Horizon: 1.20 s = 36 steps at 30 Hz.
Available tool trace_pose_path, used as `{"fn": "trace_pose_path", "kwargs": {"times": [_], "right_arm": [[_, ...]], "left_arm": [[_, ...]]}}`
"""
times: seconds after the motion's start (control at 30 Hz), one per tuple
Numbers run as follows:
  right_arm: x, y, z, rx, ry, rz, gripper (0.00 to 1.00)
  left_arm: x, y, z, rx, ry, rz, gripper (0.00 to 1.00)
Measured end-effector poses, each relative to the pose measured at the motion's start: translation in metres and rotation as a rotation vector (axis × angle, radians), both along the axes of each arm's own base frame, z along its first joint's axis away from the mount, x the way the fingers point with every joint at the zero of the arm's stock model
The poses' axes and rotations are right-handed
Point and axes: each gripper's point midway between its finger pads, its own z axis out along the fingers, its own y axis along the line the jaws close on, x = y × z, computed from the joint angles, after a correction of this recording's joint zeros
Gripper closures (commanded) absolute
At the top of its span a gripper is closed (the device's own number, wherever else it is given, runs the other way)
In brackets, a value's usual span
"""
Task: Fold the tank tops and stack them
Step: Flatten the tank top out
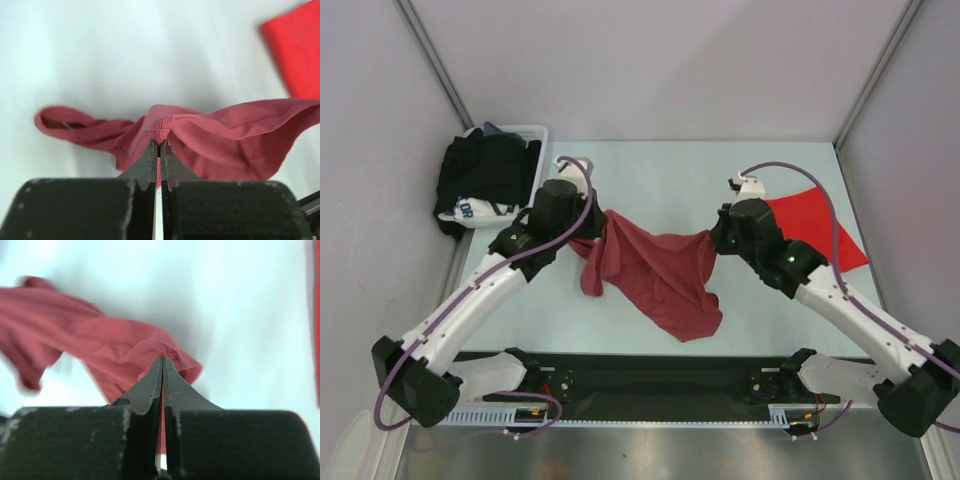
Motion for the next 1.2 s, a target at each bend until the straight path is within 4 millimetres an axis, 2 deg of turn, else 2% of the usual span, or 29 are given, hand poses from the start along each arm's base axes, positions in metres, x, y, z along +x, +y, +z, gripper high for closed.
{"fn": "trace_pose_path", "kwargs": {"times": [0.1, 0.2, 0.4, 0.53, 0.6, 0.7, 0.77, 0.83, 0.9, 0.97, 1.07, 1.2], "right_arm": [[-0.013, 0.008, 0.050, 0.076, -0.096, 0.069, 1.00], [-0.038, 0.009, 0.089, 0.156, -0.170, 0.153, 1.00], [-0.108, -0.006, 0.155, 0.310, -0.310, 0.324, 1.00], [-0.141, -0.023, 0.198, 0.394, -0.402, 0.382, 1.00], [-0.146, -0.028, 0.219, 0.413, -0.439, 0.384, 1.00], [-0.133, -0.025, 0.233, 0.387, -0.448, 0.354, 1.00], [-0.114, -0.018, 0.229, 0.341, -0.418, 0.318, 1.00], [-0.083, -0.010, 0.219, 0.278, -0.373, 0.264, 1.00], [-0.045, -0.009, 0.199, 0.226, -0.311, 0.197, 1.00], [-0.003, -0.014, 0.170, 0.198, -0.239, 0.131, 1.00], [0.053, -0.030, 0.103, 0.169, -0.090, 0.044, 1.00], [0.109, -0.044, 0.025, 0.190, 0.076, -0.018, 1.00]], "left_arm": [[-0.005, 0.005, 0.047, -0.052, -0.099, 0.000, 1.00], [-0.026, 0.014, 0.082, -0.103, -0.173, -0.023, 1.00], [-0.093, 0.044, 0.139, -0.196, -0.326, -0.095, 1.00], [-0.127, 0.062, 0.174, -0.242, -0.411, -0.119, 1.00], [-0.133, 0.065, 0.189, -0.256, -0.445, -0.122, 1.00], [-0.125, 0.061, 0.197, -0.249, -0.447, -0.125, 1.00], [-0.107, 0.049, 0.193, -0.232, -0.417, -0.125, 1.00], [-0.083, 0.034, 0.181, -0.206, -0.369, -0.127, 1.00], [-0.051, 0.012, 0.157, -0.168, -0.296, -0.131, 1.00], [-0.023, -0.006, 0.135, -0.141, -0.239, -0.137, 1.00], [0.023, -0.032, 0.072, -0.078, -0.121, -0.127, 1.00], [0.068, -0.041, -0.026, -0.011, 0.054, -0.074, 1.00]]}}
